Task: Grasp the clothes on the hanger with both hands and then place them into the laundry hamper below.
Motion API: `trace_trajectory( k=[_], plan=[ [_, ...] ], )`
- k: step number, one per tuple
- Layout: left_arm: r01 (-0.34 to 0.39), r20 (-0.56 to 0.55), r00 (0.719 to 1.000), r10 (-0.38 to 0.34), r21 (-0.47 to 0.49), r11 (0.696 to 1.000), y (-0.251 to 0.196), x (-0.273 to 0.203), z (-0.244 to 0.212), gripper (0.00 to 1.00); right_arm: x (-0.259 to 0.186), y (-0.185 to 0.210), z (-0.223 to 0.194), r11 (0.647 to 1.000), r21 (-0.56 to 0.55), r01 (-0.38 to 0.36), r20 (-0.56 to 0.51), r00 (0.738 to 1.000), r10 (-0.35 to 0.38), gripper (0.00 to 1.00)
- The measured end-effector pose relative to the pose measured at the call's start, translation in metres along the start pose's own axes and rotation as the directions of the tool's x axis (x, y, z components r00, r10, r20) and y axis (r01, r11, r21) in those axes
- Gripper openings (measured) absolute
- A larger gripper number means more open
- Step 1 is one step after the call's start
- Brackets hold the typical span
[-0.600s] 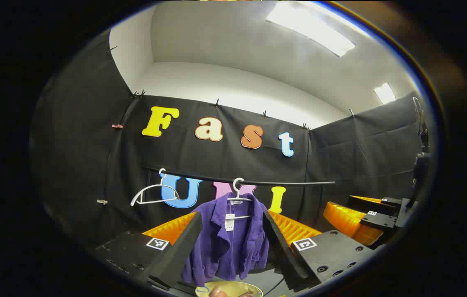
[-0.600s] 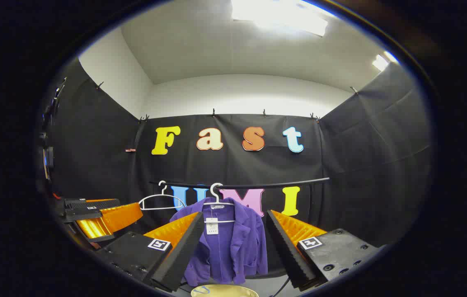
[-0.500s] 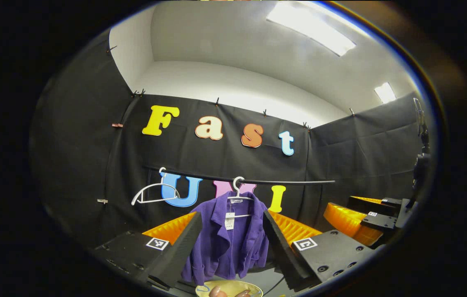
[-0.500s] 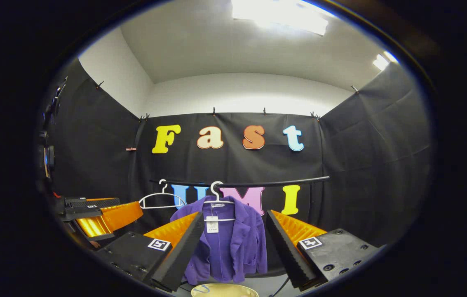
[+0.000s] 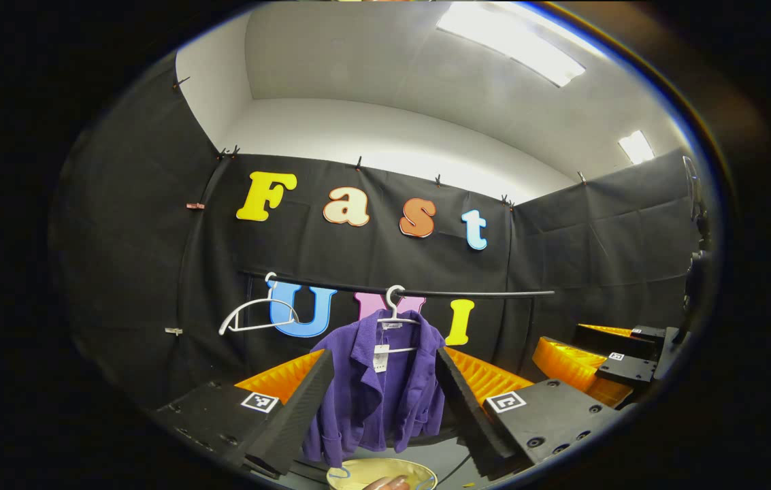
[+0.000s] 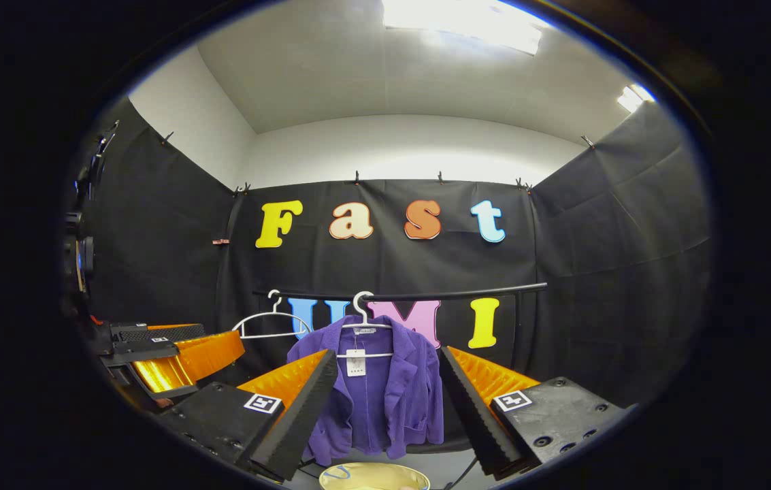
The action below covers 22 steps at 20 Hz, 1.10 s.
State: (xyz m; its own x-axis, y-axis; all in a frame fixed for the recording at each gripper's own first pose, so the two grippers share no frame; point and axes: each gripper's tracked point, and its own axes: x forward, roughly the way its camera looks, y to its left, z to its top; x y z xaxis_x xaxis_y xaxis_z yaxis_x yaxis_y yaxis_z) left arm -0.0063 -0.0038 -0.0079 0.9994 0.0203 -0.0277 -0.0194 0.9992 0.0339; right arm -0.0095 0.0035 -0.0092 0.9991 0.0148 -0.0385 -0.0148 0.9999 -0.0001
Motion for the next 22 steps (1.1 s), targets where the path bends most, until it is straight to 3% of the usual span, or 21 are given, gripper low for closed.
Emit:
trace_trajectory(
  k=[7,18,19,20,22],
  plan=[
    [0.022,0.017,1.0,-0.023,0.031,0.999,-0.008,0.0,0.001,0.95,-0.002,-0.001,0.0,1.0,0.003,0.0,-0.01,1.0,0.0,0.96],
    [0.055,0.068,0.996,-0.052,-0.044,0.998,0.006,-0.006,0.013,0.94,-0.006,0.005,-0.002,0.999,0.01,0.033,-0.016,0.999,-0.033,0.96],
    [0.065,0.064,0.996,-0.062,-0.046,0.997,0.009,-0.006,0.012,0.97,-0.006,0.007,-0.003,0.999,0.008,0.039,-0.019,0.999,-0.039,0.97],
    [0.074,0.061,0.996,-0.071,-0.048,0.996,0.011,-0.007,0.011,0.94,-0.008,0.011,-0.004,0.999,0.006,0.046,-0.023,0.999,-0.046,0.97],
    [0.089,0.055,0.995,-0.087,-0.051,0.995,0.02,-0.009,0.01,0.98,-0.012,0.02,-0.005,0.998,0.0,0.059,-0.028,0.998,-0.059,0.97]
  ],
)
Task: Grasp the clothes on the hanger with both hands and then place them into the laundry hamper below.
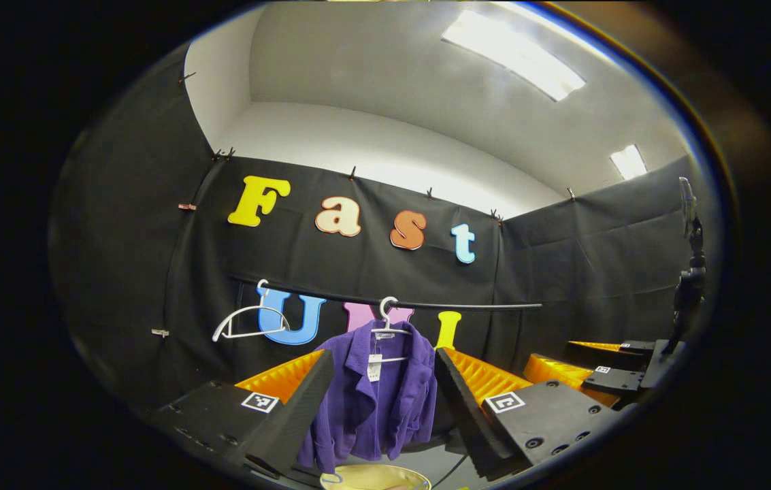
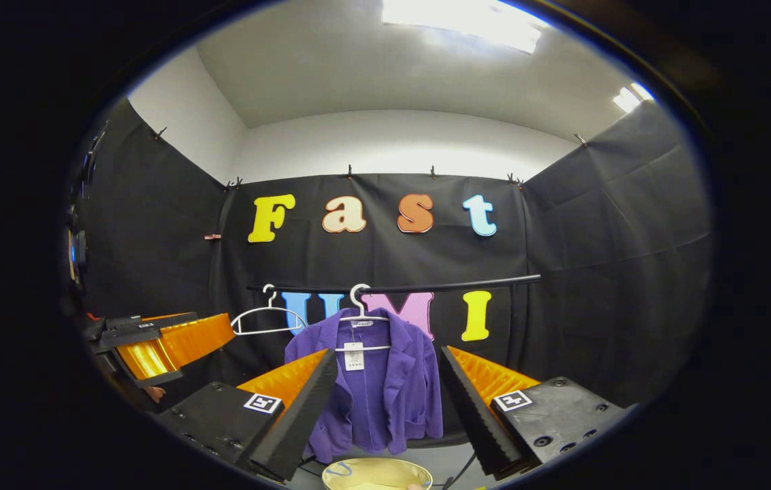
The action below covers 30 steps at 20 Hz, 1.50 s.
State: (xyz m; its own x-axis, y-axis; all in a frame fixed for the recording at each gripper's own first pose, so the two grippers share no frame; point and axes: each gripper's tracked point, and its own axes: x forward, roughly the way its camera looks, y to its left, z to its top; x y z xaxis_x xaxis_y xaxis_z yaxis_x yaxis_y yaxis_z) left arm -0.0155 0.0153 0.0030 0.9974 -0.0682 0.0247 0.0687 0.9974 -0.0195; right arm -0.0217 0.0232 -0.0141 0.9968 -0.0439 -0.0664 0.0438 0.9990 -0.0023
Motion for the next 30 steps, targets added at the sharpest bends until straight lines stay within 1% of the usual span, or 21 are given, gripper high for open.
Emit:
trace_trajectory(
  k=[1,2,3,4,7,8,9,13,16,20,23,26,28,30],
  plan=[
    [0.009,-0.005,1.0,-0.009,-0.003,1.0,0.003,-0.001,-0.001,0.97,-0.002,0.005,0.0,1.0,-0.006,0.007,0.0,1.0,-0.007,0.97],
    [0.019,-0.01,1.0,-0.019,-0.008,1.0,0.006,-0.002,-0.002,0.94,-0.003,0.009,-0.001,1.0,-0.013,0.015,0.002,1.0,-0.015,0.96],
    [0.029,-0.013,0.999,-0.029,-0.013,0.999,0.009,-0.003,-0.002,0.97,-0.005,0.013,-0.002,0.999,-0.02,0.026,0.002,1.0,-0.026,0.96],
    [0.039,-0.016,0.999,-0.04,-0.019,0.999,0.012,-0.004,-0.003,0.94,-0.008,0.016,-0.003,0.999,-0.024,0.035,0.003,0.999,-0.035,0.96],
    [0.072,-0.023,0.997,-0.073,-0.035,0.997,0.02,-0.005,-0.004,0.94,-0.011,0.022,-0.003,0.997,-0.036,0.07,0.011,0.998,-0.07,0.96],
    [0.075,-0.024,0.997,-0.076,-0.038,0.996,0.024,-0.007,-0.004,0.94,-0.011,0.022,-0.006,0.996,-0.042,0.083,0.01,0.996,-0.083,0.94],
    [0.078,-0.029,0.996,-0.079,-0.042,0.996,0.027,-0.007,-0.005,0.94,-0.012,0.023,-0.007,0.995,-0.045,0.093,0.005,0.996,-0.092,0.97],
    [0.098,-0.029,0.995,-0.1,-0.053,0.994,0.033,0.001,-0.007,0.94,-0.007,0.024,-0.008,0.992,-0.044,0.114,0.006,0.993,-0.114,0.97],
    [0.105,-0.044,0.993,-0.107,-0.057,0.993,0.035,0.014,-0.016,0.94,0.007,0.024,-0.014,0.993,-0.049,0.111,0.003,0.994,-0.111,0.97],
    [0.096,-0.054,0.994,-0.099,-0.056,0.994,0.034,0.043,-0.03,0.94,0.037,0.018,-0.029,0.994,-0.05,0.094,-0.004,0.996,-0.094,0.97],
    [0.073,-0.05,0.996,-0.075,-0.04,0.997,0.032,0.074,-0.043,0.94,0.075,0.012,-0.041,0.998,-0.028,0.062,-0.003,0.998,-0.062,0.97],
    [0.054,-0.053,0.997,-0.057,-0.042,0.998,0.022,0.11,-0.068,0.94,0.118,0.002,-0.059,1.0,-0.004,0.021,-0.013,1.0,-0.021,0.97],
    [0.016,-0.08,0.997,-0.019,-0.042,0.999,0.02,0.133,-0.09,0.94,0.15,-0.004,-0.074,1.0,0.013,-0.015,-0.032,0.999,0.016,0.97],
    [-0.044,-0.087,0.995,0.039,-0.048,0.998,0.023,0.155,-0.106,0.94,0.181,-0.01,-0.091,0.998,0.029,-0.051,-0.053,0.997,0.052,0.97]
  ],
)
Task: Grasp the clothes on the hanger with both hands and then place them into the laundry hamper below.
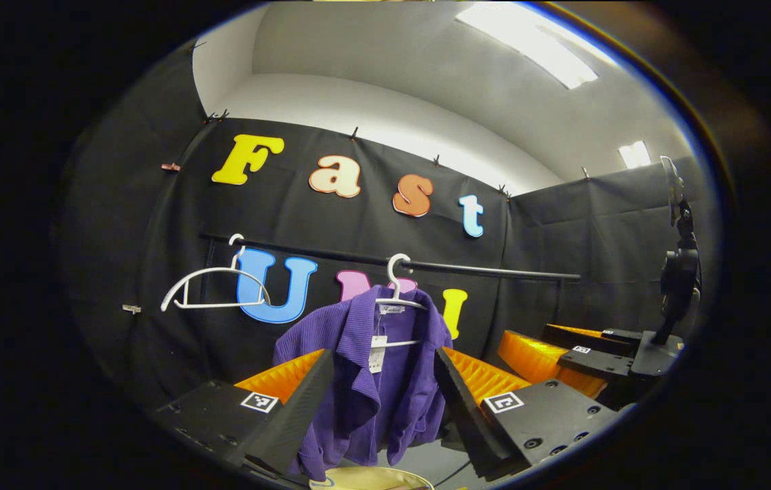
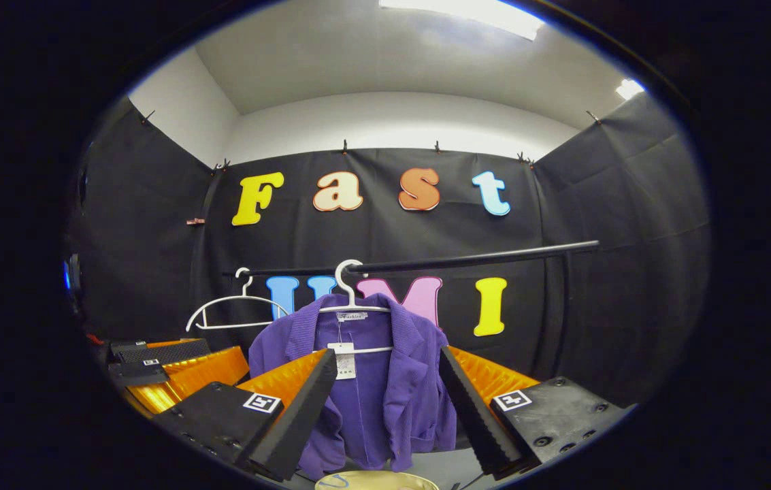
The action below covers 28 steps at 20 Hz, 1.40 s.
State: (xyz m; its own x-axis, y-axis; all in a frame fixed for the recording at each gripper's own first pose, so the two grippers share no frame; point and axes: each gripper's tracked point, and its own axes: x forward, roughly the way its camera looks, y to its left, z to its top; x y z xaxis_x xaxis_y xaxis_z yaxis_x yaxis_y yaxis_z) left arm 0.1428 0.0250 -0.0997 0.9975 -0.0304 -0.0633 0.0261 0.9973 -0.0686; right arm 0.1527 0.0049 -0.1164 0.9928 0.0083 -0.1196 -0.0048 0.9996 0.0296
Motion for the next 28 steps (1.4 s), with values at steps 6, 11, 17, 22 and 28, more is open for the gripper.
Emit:
trace_trajectory(
  k=[6,11,17,22,28],
  plan=[
    [-0.112,-0.117,0.987,0.108,-0.031,0.993,-0.001,0.068,-0.067,0.94,0.089,-0.031,-0.06,0.996,0.064,-0.069,-0.073,0.995,0.073,0.97],
    [-0.221,-0.168,0.961,0.221,0.018,0.975,0.015,0.097,-0.109,0.93,0.139,-0.032,-0.102,0.985,0.084,-0.151,-0.112,0.981,0.16,0.98],
    [-0.328,-0.133,0.937,0.323,-0.017,0.945,0.037,0.129,-0.109,0.9,0.183,-0.03,-0.129,0.973,0.108,-0.204,-0.137,0.966,0.218,0.98],
    [-0.362,-0.131,0.923,0.361,0.013,0.932,0.043,0.152,-0.118,0.89,0.208,-0.021,-0.14,0.962,0.132,-0.238,-0.134,0.957,0.256,0.98],
    [-0.43,-0.101,0.897,0.43,0.026,0.903,0.075,0.174,-0.112,0.69,0.241,-0.026,-0.157,0.963,0.1,-0.249,-0.132,0.956,0.261,0.59]
  ],
)
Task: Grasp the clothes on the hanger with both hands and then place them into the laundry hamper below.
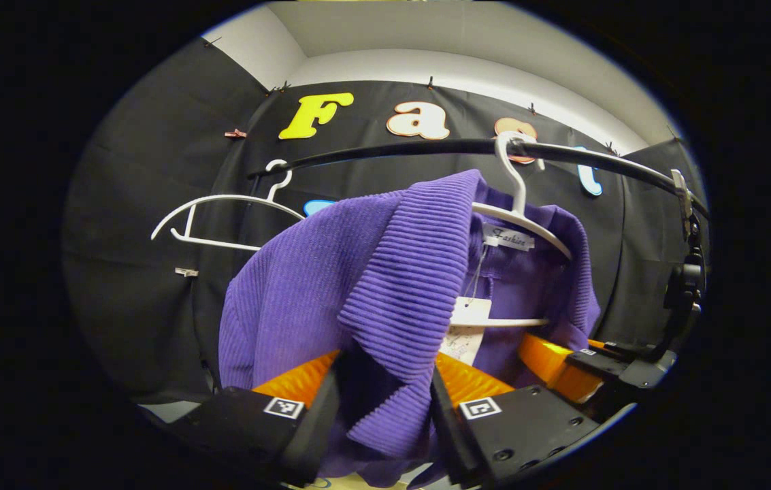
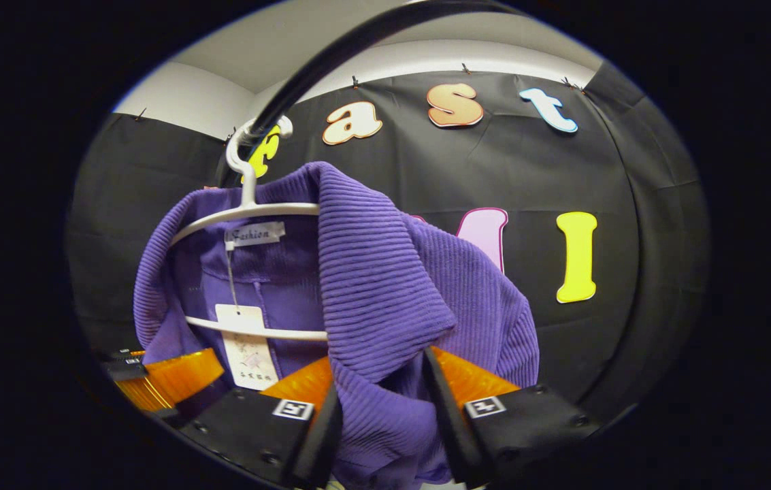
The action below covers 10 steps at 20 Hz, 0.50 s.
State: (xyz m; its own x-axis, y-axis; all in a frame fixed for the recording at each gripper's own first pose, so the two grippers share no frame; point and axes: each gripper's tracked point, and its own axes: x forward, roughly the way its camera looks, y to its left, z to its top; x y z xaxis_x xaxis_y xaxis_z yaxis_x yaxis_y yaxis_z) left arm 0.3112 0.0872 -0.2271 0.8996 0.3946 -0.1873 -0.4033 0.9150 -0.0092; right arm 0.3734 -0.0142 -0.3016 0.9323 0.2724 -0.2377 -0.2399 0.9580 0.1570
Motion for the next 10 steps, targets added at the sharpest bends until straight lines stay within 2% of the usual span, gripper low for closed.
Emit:
trace_trajectory(
  k=[1,3,5,8,10],
  plan=[
    [-0.023,-0.003,1.0,0.023,0.016,1.0,0.007,0.006,0.001,0.46,0.006,-0.006,-0.002,1.0,0.004,0.002,0.0,1.0,-0.002,0.46],
    [-0.019,-0.015,1.0,0.02,0.025,0.999,0.009,0.015,0.0,0.24,0.017,-0.008,-0.005,0.998,0.035,-0.058,-0.018,0.998,0.059,0.2],
    [-0.007,-0.035,0.999,0.008,0.017,1.0,0.012,0.02,0.0,0.16,0.028,-0.004,-0.01,0.984,0.099,-0.147,-0.038,0.988,0.151,0.21],
    [-0.003,-0.062,0.998,0.004,0.014,1.0,0.019,0.018,0.006,0.14,0.026,-0.003,-0.005,0.933,0.22,-0.285,-0.026,0.954,0.298,0.2],
    [-0.017,-0.07,0.997,0.017,0.003,1.0,0.031,0.008,0.012,0.14,0.023,-0.01,0.002,0.901,0.27,-0.34,-0.002,0.935,0.354,0.2]
  ],
)
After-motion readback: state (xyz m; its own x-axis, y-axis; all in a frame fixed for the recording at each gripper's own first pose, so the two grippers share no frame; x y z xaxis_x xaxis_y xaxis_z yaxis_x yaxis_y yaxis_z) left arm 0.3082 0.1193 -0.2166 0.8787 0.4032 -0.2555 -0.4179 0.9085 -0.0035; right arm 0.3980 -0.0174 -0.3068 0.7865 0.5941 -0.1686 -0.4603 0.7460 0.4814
